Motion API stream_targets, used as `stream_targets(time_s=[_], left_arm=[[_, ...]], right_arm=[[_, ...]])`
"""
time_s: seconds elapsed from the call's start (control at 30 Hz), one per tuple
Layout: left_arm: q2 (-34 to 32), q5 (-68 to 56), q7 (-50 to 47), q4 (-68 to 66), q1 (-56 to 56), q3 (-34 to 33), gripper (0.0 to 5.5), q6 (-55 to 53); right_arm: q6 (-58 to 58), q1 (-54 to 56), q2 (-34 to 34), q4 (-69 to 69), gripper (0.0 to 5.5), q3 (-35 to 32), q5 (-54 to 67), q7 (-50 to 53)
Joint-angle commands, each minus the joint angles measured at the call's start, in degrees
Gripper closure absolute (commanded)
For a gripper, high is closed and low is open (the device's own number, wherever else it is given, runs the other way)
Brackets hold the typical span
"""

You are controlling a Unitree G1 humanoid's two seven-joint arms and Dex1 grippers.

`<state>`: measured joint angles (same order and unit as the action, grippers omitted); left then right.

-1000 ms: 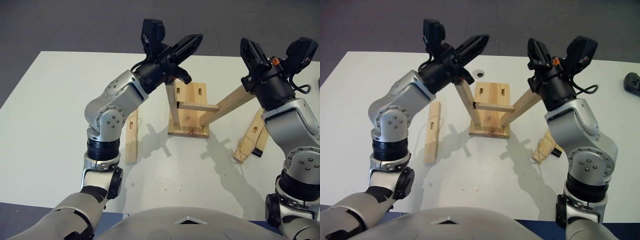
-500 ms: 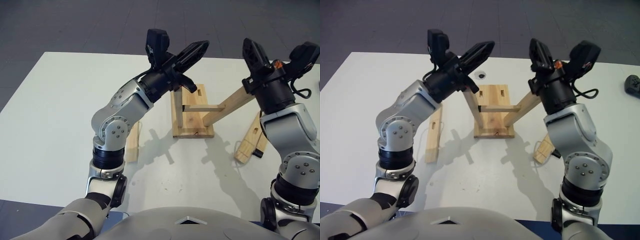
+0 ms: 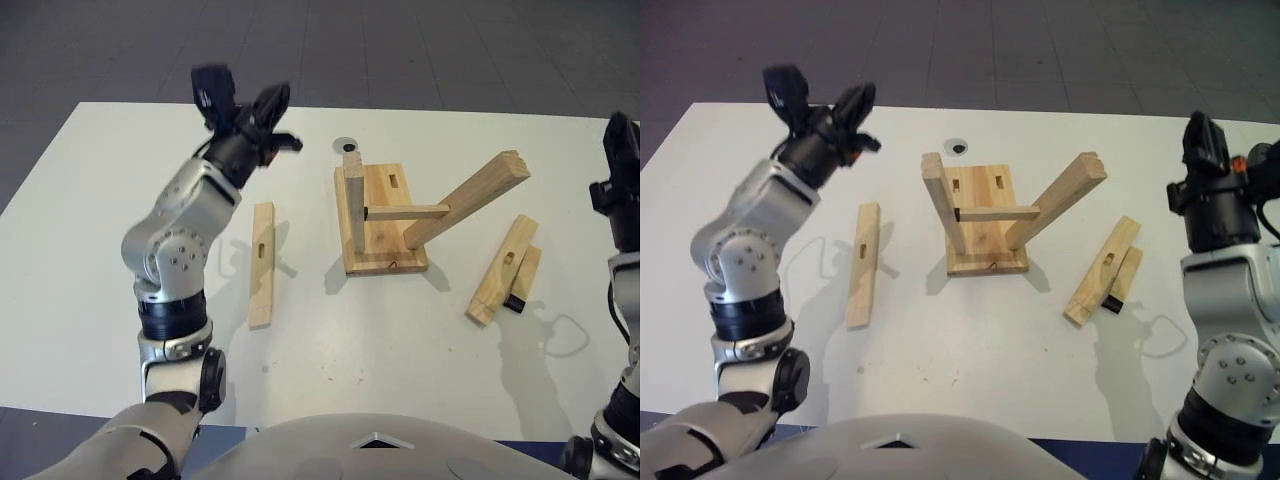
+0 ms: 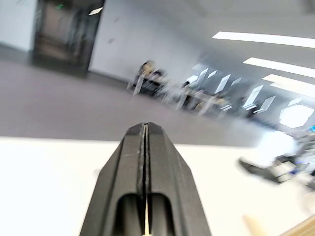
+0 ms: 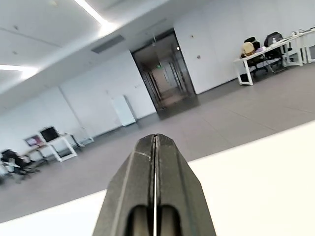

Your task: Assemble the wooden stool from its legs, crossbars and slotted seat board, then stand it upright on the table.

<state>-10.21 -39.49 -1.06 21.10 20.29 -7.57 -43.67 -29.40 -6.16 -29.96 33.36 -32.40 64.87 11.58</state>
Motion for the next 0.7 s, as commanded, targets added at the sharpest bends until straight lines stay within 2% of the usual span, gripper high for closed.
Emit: stream_targets(time_s=[0.03, 0.2, 0.3, 0.37, 0.47, 0.53, 0.7], left_arm=[[0.24, 2.77, -2.98, 4.17, -6.4, 0.42, 5.46, -1.85], [1.5, -0.57, -2.22, 10.95, -9.97, 3.65, 5.46, -6.42], [0.85, -3.5, 0.86, 13.61, -8.77, 6.61, 5.46, -9.38], [1.18, -4.37, 1.73, 13.49, -6.18, 7.34, 5.46, -9.88], [2.26, -4.74, 2.28, 11.68, -2.56, 7.57, 5.46, -9.57], [2.68, -4.29, 2.73, 10.31, -0.92, 7.88, 5.46, -9.24], [3.35, -4.5, 2.41, 10.61, -1.48, 7.37, 5.46, -9.82]], right_arm=[[0.59, -5.54, 1.13, -2.55, 5.5, 0.92, -6.23, -4.59], [1.23, -4.25, 0.32, -4.3, 5.5, 4.34, -14.79, -7.56], [-0.74, -2.57, -0.18, -2.18, 5.5, 10.68, -18.48, -10.31], [-3.49, -2.1, -0.64, 3.49, 5.5, 17.2, -17.38, -13.83], [-6.93, -2.08, -0.91, 11.22, 5.5, 23.49, -15.31, -15.83], [-8.28, -1.81, -0.27, 13.86, 5.5, 25.03, -15.43, -14.7], [-9.16, -1.48, -0.06, 12.96, 5.5, 22.98, -16.32, -13.91]])
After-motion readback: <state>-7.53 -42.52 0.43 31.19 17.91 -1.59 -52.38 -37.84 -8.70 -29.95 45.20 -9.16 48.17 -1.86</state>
